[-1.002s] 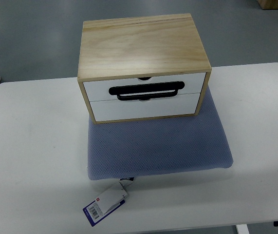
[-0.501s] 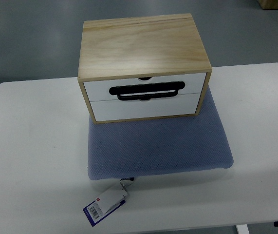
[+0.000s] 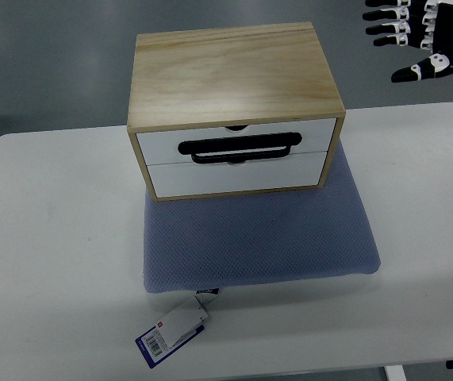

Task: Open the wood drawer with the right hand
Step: 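Reach the right hand down to the upper drawer's black bar handle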

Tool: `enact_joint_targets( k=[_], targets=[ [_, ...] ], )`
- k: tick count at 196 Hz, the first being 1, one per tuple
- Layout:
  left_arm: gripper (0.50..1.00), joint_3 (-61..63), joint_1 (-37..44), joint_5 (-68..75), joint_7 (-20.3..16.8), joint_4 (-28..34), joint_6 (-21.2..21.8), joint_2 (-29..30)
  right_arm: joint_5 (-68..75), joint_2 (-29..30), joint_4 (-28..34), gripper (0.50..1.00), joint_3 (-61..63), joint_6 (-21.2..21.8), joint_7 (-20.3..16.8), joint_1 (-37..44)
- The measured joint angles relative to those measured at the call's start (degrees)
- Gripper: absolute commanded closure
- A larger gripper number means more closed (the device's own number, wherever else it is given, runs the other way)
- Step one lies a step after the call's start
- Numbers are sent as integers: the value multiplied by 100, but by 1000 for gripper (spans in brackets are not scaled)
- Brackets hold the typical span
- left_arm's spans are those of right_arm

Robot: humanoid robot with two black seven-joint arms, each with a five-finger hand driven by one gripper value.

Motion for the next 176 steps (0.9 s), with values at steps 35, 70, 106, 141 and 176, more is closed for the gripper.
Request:
enact_joint_targets(
  k=[35,70,106,141,176],
  targets=[
    [500,0,1,0,-3,0,0,0,-243,304,412,550,14,1,-369,19],
    [500,0,1,0,-3,0,0,0,-587,806,468,550,-9,1,-856,35],
    [500,0,1,0,-3,0,0,0,-720,1177,470,550,-32,1,-1306,55],
    [500,0,0,0,-1,0,0,0,-726,1327,548,550,-120,1,-1442,181],
    [500,0,-1,0,0,0,0,0,-980,1600,772,550,-491,2,-1543,378]
  ],
)
